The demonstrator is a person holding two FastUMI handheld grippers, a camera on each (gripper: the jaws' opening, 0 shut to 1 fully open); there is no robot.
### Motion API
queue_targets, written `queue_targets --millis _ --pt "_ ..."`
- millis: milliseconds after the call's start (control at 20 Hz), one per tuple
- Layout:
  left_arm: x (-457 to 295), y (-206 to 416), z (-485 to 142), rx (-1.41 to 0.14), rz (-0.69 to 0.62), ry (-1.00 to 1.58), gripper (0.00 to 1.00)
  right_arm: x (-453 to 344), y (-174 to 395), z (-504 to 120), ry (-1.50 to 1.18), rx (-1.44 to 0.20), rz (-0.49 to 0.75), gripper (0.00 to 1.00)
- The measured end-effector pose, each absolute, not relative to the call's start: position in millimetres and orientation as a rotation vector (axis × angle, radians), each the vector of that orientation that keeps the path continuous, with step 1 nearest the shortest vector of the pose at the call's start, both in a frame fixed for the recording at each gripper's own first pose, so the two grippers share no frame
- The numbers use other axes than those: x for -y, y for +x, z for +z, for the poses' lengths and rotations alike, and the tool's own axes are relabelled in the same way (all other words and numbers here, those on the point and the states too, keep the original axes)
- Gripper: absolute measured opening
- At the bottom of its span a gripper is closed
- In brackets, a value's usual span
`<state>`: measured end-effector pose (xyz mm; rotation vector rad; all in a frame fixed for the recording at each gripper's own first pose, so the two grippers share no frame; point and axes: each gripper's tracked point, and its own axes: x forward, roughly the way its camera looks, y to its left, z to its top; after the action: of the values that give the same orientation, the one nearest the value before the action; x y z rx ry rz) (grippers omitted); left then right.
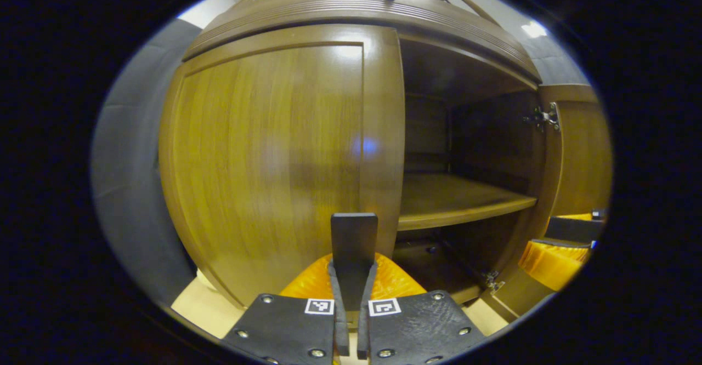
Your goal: Open the right door of the double-door shoe cabinet with the right hand, and open the left door with the left hand.
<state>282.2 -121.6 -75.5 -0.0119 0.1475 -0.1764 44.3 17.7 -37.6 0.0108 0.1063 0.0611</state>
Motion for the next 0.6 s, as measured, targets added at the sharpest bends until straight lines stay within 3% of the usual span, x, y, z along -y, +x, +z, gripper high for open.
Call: queue_targets --millis 100,600 --pt "118 280 -80 -0.159 -0.187 -0.008 0.05 -19 42 -37 0.009 -0.105 0.064 0.98" --pt "112 254 -78 -0.151 -0.220 -0.015 0.05 -29 21 -39 -0.005 -0.107 0.057 0.98"
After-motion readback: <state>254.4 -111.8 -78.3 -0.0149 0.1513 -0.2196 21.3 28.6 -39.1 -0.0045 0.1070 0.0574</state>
